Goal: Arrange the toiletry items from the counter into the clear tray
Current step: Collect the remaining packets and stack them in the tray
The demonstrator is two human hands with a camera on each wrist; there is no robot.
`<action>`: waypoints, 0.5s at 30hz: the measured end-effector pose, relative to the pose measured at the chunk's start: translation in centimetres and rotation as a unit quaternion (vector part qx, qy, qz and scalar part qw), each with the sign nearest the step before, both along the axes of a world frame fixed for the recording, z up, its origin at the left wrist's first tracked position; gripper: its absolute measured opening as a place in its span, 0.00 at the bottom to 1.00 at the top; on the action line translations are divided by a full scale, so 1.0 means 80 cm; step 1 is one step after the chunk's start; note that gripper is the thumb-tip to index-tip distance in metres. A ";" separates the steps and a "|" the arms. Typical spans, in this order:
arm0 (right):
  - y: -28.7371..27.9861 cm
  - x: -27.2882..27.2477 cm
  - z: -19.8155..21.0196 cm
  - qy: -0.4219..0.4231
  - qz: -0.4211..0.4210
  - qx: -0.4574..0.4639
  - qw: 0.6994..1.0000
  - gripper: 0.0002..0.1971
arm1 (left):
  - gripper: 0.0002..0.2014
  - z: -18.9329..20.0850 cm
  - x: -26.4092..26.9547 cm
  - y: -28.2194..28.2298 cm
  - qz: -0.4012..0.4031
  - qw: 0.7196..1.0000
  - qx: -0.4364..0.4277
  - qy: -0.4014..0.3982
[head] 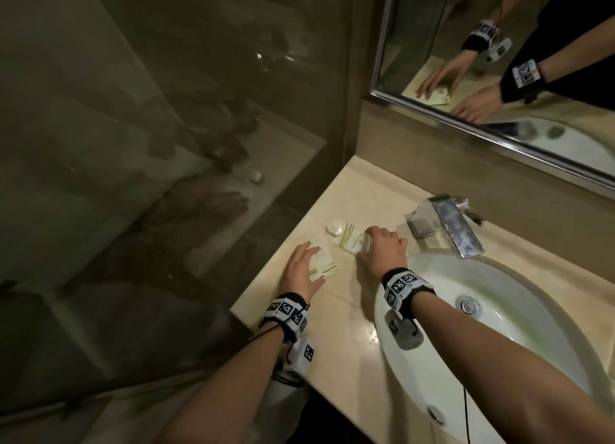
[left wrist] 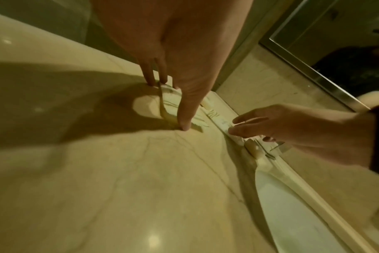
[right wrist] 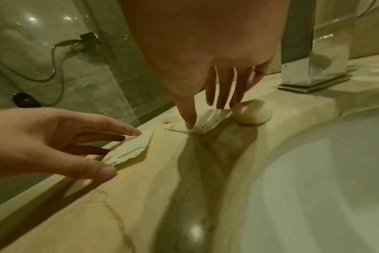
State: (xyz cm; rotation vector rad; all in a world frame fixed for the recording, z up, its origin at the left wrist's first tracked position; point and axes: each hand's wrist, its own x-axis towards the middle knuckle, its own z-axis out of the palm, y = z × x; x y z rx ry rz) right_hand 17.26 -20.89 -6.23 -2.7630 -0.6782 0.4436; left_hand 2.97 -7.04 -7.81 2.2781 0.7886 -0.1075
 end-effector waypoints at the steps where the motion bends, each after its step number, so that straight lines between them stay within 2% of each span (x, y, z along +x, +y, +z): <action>1: 0.002 0.001 -0.001 0.006 -0.004 -0.009 1.000 0.26 | 0.33 0.000 -0.001 0.001 -0.007 1.000 0.011 -0.003; 7: 0.013 0.003 0.008 0.015 -0.014 -0.042 0.999 0.26 | 0.21 0.007 -0.004 0.005 0.026 0.997 0.020 -0.065; 11: 0.015 0.005 0.023 0.084 -0.070 0.020 0.994 0.18 | 0.12 0.015 -0.002 0.011 0.091 0.992 0.007 -0.089; 15: 0.006 0.001 0.042 0.137 -0.119 0.092 0.979 0.17 | 0.07 0.034 0.002 0.010 0.142 0.982 -0.013 -0.123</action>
